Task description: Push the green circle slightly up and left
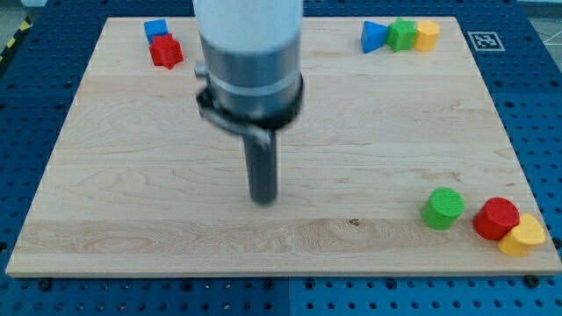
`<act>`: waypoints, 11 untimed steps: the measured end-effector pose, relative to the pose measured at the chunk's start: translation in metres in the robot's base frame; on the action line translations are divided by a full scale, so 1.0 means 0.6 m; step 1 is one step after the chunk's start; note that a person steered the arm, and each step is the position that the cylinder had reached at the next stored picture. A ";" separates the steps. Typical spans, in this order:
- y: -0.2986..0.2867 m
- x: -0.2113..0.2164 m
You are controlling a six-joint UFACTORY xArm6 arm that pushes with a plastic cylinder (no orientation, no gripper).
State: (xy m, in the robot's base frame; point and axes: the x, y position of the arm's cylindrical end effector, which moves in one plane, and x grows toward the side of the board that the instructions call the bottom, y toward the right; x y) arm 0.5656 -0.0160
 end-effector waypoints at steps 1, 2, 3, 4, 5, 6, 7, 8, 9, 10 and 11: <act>0.049 0.088; 0.086 0.088; 0.134 0.089; 0.136 0.088; 0.136 0.089; 0.143 0.089; 0.199 0.087; 0.249 0.088; 0.275 0.085; 0.317 0.069; 0.352 0.046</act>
State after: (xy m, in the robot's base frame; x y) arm 0.5929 0.1951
